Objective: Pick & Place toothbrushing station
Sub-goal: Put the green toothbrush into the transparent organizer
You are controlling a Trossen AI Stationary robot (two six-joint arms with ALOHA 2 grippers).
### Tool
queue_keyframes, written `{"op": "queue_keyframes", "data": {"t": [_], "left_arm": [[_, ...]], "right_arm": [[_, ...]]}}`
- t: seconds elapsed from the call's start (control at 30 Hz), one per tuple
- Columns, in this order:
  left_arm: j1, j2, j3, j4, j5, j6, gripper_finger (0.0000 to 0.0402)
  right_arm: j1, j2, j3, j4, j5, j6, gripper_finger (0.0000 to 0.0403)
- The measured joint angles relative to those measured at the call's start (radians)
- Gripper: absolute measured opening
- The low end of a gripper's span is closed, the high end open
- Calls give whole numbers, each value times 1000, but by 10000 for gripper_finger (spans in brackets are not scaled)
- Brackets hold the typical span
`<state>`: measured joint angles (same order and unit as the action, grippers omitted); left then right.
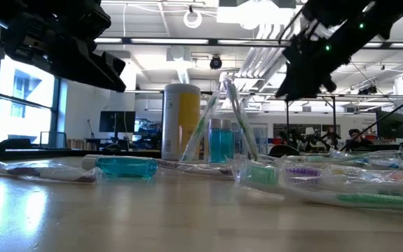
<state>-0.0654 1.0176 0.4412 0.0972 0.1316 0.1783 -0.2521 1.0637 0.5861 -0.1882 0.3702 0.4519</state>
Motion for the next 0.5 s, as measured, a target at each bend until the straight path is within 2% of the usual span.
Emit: {"op": "queue_keyframes", "data": {"t": [0.07,0.13,0.33,0.5], "left_arm": [[0,0,0,9,0,0,125],[0,0,1,15,0,0,125],[0,0,1,14,-1,16,125],[0,0,1,6,-1,26,125]], "right_arm": [[-53,28,0,-14,-117,1,191],[-88,67,0,-3,-176,-7,190],[-153,192,0,-2,-184,-54,190],[-162,308,0,28,-193,-77,190]]}}
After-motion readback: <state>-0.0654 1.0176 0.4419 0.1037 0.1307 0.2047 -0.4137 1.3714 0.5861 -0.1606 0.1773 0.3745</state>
